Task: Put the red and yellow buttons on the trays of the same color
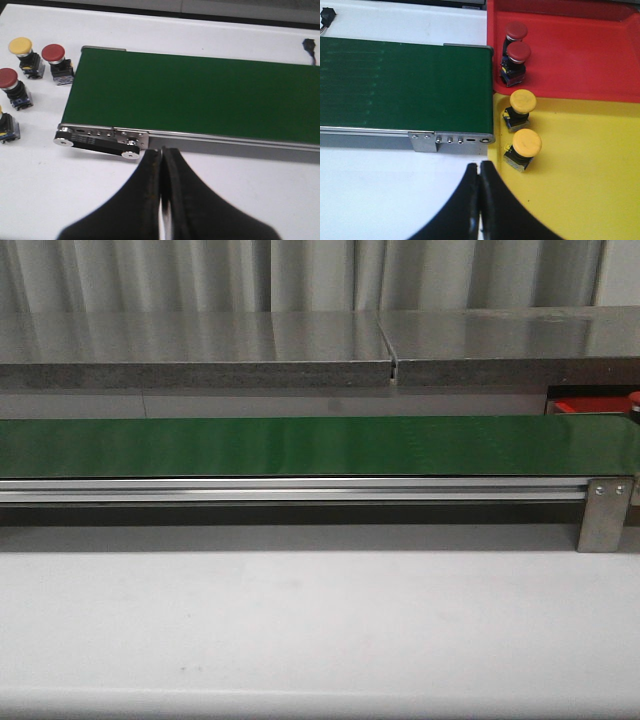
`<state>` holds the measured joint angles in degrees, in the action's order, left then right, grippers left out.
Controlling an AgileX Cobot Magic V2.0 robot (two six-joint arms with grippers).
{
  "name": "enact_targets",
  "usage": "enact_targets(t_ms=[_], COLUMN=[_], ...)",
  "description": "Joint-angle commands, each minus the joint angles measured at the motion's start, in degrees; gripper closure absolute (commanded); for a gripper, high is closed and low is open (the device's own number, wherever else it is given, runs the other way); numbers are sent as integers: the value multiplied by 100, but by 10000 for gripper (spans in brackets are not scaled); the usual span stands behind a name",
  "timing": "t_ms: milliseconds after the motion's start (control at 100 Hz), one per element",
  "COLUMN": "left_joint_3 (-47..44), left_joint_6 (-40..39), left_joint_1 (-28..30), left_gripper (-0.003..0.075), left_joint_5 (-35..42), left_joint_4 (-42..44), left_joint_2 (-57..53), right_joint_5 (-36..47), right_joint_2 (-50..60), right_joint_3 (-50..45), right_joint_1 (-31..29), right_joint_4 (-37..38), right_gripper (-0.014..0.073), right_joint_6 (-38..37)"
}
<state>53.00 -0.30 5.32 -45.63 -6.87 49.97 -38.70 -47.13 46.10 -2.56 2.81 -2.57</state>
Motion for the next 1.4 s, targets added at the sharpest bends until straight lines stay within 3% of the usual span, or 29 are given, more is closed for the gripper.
enact_targets(t_ms=[0,260,360,550,650,960,1390], left_joint_3=[295,627,713,720,720,965,2431], left_joint_6=[-55,-55,-55,-55,-64,-68,-68], left_joint_1=[245,984,1293,1872,2153,2869,2893], left_gripper=[741,711,611,336,253,259,259], left_joint_5=[562,660,672,832,966,536,-243], left_joint_4=[-194,-317,-317,-391,-440,-823,-703], left_joint_2=[254,1051,1311,1807,2113,3181,4616], right_joint_5=[327,327,327,327,327,327,327], right_joint_2=[44,44,44,44,44,44,44], right_joint_3=[137,137,137,137,137,137,137], right_joint_1=[8,8,8,8,8,8,8], right_joint_4=[95,95,95,95,95,95,95], right_gripper=[662,662,662,662,662,662,662], right_joint_6=[42,42,42,42,42,42,42])
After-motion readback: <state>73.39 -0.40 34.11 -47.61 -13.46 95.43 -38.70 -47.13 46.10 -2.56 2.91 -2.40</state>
